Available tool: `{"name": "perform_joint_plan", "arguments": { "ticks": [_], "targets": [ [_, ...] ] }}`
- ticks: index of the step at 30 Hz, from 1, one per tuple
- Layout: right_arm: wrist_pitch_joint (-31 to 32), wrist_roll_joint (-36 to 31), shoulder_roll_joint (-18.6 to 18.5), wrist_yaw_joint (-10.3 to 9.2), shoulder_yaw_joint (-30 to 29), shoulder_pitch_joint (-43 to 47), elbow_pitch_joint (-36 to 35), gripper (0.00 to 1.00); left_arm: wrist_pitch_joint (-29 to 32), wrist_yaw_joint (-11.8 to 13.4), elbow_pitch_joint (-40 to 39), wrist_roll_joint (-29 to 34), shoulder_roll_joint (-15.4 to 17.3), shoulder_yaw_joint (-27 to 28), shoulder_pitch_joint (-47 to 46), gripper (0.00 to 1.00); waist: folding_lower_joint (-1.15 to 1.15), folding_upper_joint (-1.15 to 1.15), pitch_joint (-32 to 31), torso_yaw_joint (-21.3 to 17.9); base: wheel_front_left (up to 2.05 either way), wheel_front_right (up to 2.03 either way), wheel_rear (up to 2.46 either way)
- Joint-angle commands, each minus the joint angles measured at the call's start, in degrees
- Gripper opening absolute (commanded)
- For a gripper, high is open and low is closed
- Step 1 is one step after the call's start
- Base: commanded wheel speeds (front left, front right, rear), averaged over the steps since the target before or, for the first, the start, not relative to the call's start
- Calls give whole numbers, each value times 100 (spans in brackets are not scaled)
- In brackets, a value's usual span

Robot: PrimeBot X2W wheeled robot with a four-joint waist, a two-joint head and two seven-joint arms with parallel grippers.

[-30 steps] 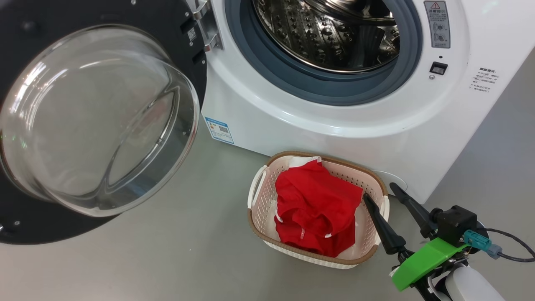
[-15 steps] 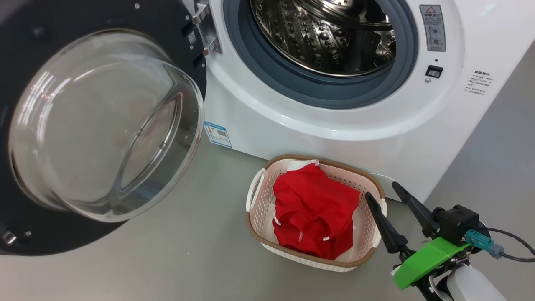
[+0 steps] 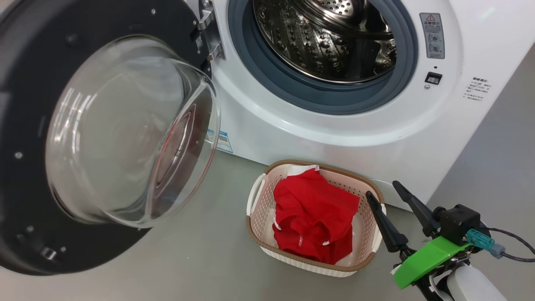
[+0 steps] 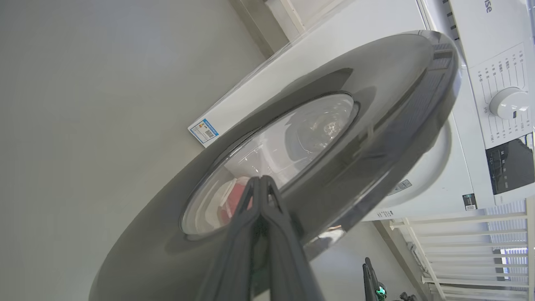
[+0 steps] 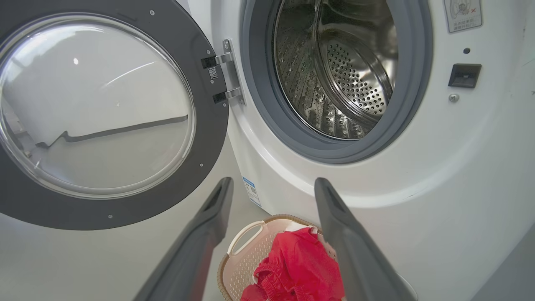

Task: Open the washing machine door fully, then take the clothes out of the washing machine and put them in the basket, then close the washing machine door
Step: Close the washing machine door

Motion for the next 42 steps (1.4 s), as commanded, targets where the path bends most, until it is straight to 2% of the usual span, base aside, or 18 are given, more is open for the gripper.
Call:
{"name": "perform_joint_plan", "arguments": {
  "ticks": [1, 8, 14, 21, 34, 42],
  "targets": [
    [-28, -79, 6, 9, 98, 22, -153, 100, 119, -64, -278, -120, 250, 69, 21, 0, 0, 0, -12, -6, 0, 0, 0],
    [-28, -68, 36, 9, 80, 65, -170, 100, 373, -64, -1048, -496, 218, -95, 354, 0, 0, 0, -82, -51, 0, 0, 0],
    [-28, -56, 120, 9, 79, 120, -198, 100, 622, -64, -1847, -726, 253, -263, 732, 0, 0, 0, -218, -239, 0, 0, 0],
    [-28, -56, 179, 9, 66, 166, -233, 100, 776, -64, -2602, -944, 115, -399, 999, 0, 0, 0, -285, -497, 0, 0, 0],
    [-28, -114, 218, 9, -25, 161, -303, 100, 655, -65, -3488, -957, -395, -762, 1000, 0, 0, 0, -209, -1159, 0, 0, 0],
    [-28, -182, 204, 9, -67, 97, -339, 100, 411, -65, -3656, -810, -672, -967, 825, 0, 0, 0, -50, -1568, 0, 0, 0]
  ]
}}
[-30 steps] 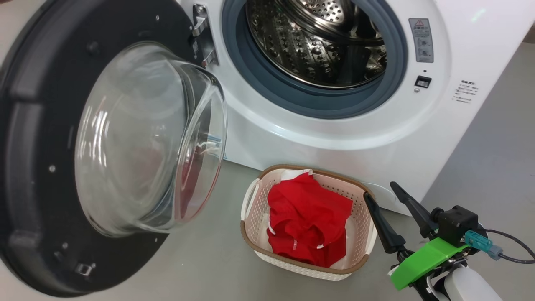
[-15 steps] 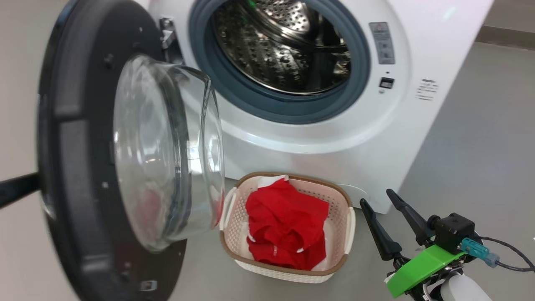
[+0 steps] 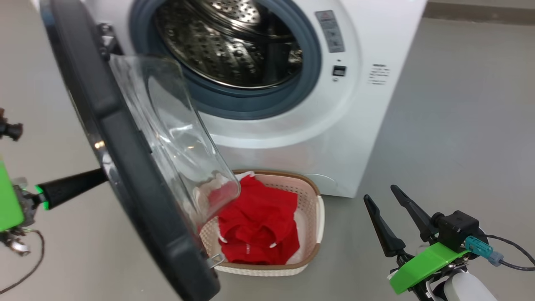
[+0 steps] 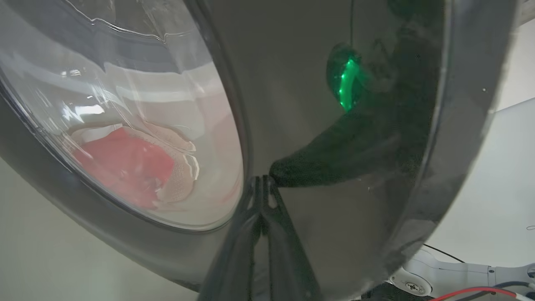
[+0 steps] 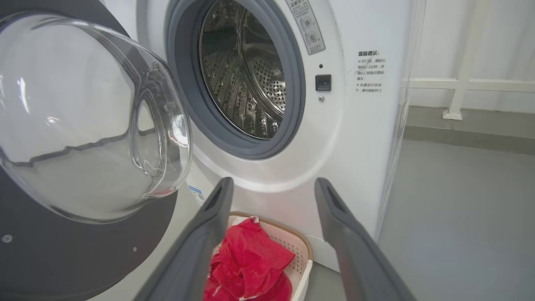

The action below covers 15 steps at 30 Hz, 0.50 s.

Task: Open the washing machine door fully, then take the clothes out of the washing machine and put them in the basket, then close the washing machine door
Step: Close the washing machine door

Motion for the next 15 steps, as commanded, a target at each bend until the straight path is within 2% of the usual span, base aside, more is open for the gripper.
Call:
{"name": "perform_joint_plan", "arguments": {
  "ticks": [1, 7, 15],
  "targets": [
    [-28, -30, 0, 9, 104, -115, -160, 100, -41, -65, -193, 31, 210, 211, -344, 0, 0, 0, 112, -209, 0, 0, 0],
    [-28, -89, 13, 9, 63, -179, -191, 100, -237, -65, -221, 137, 106, 109, -462, 0, 0, 0, 251, -600, 0, 0, 0],
    [-28, -131, 96, 9, -8, -221, -248, 100, -487, -65, -194, 314, 127, 8, -625, 0, 0, 0, 398, -1110, 0, 0, 0]
  ]
}}
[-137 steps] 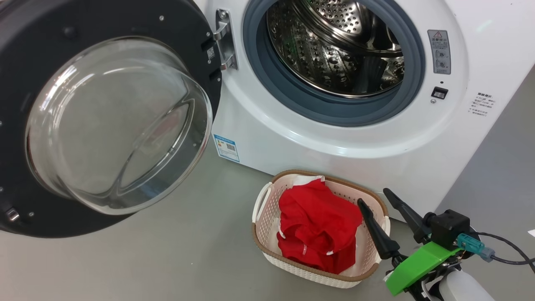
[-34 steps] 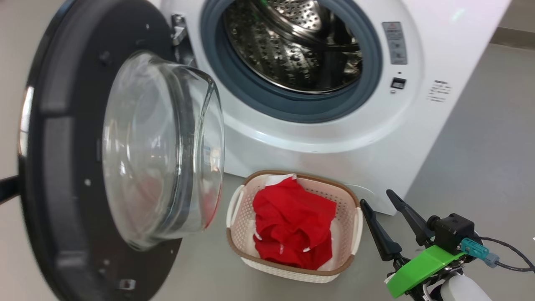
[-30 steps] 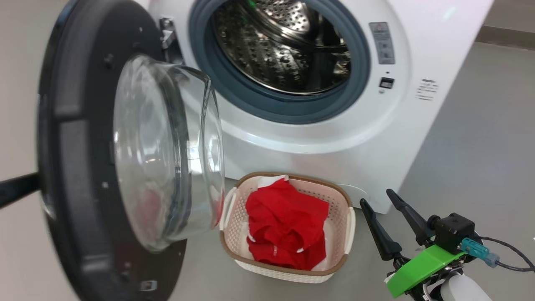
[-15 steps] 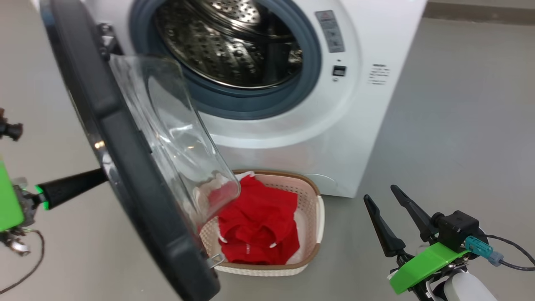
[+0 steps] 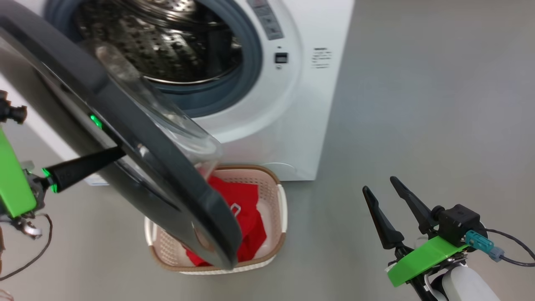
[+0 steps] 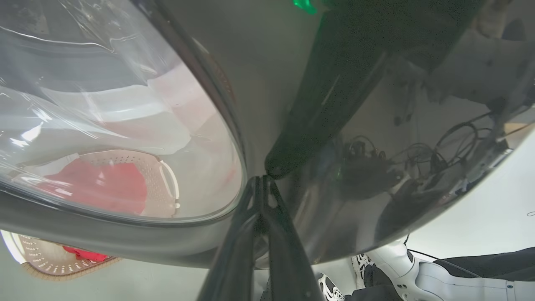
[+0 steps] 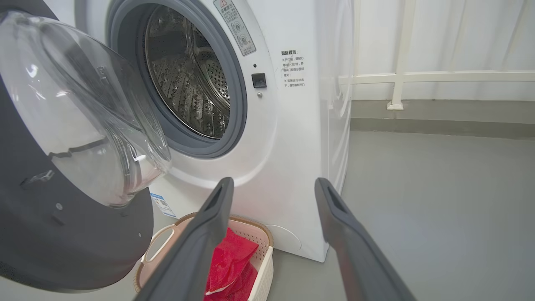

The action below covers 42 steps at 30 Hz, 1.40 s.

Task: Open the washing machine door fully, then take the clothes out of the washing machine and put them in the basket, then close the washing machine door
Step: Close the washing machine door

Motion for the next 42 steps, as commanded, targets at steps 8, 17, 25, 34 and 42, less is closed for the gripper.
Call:
{"name": "perform_joint_plan", "arguments": {
  "ticks": [8, 17, 25, 34, 42],
  "targets": [
    [-28, -101, 97, 9, 1, -196, -235, 100, -425, -65, 82, 185, 278, 160, -639, 0, 0, 0, 283, -702, 0, 0, 0],
    [-28, -124, 183, 9, -58, -226, -296, 100, -820, -65, 514, 245, 431, 196, -1002, 0, 0, 0, 390, -1138, 0, 0, 0],
    [-28, -139, 250, 9, -102, -245, -340, 100, -1125, -65, 806, 310, 506, 144, -1245, 0, 0, 0, 497, -1371, 0, 0, 0],
    [-28, -170, 306, 9, -120, -273, -373, 100, -1751, -65, 1252, 519, 594, 26, -1562, 0, 0, 0, 600, -1505, 0, 0, 0],
    [-28, -184, 302, 9, -139, -251, -336, 100, -1984, -65, 1475, 386, 595, -206, -1623, 0, 0, 0, 525, -1416, 0, 0, 0]
  ]
}}
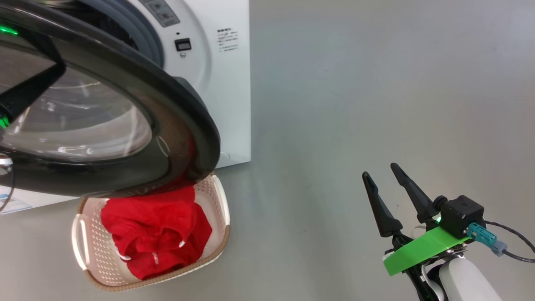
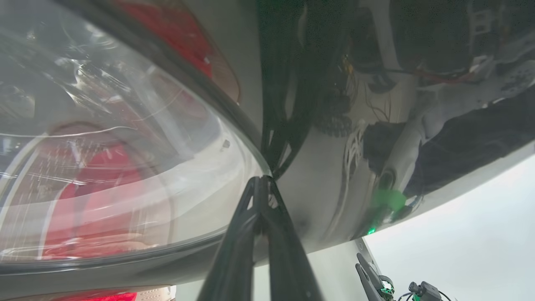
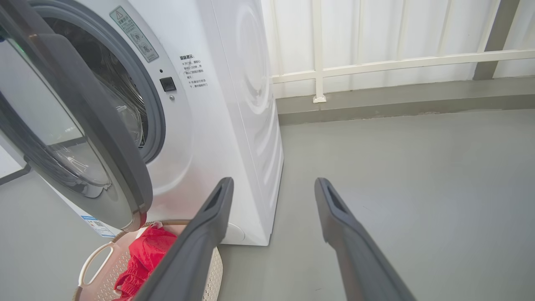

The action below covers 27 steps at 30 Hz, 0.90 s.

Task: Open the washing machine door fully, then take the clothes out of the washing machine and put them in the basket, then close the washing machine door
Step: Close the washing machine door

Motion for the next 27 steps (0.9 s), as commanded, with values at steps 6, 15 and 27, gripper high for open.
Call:
{"name": "perform_joint_plan", "arguments": {
  "ticks": [6, 15, 27],
  "targets": [
    [-28, -84, -64, 9, 157, -84, -87, 100, -58, -58, -365, -303, 353, 61, 47, 0, 0, 0, -183, 279, 0, 0, 0],
    [-28, -32, -198, 9, 204, -6, -23, 100, -348, -58, -938, -521, 376, 16, 844, 0, 0, 0, -418, 671, 0, 0, 0],
    [-28, 12, -261, 9, 186, 107, 0, 100, -1202, -58, -1422, -372, 393, 28, 2123, 35, 0, 0, -573, 1006, 0, 0, 0]
  ]
}}
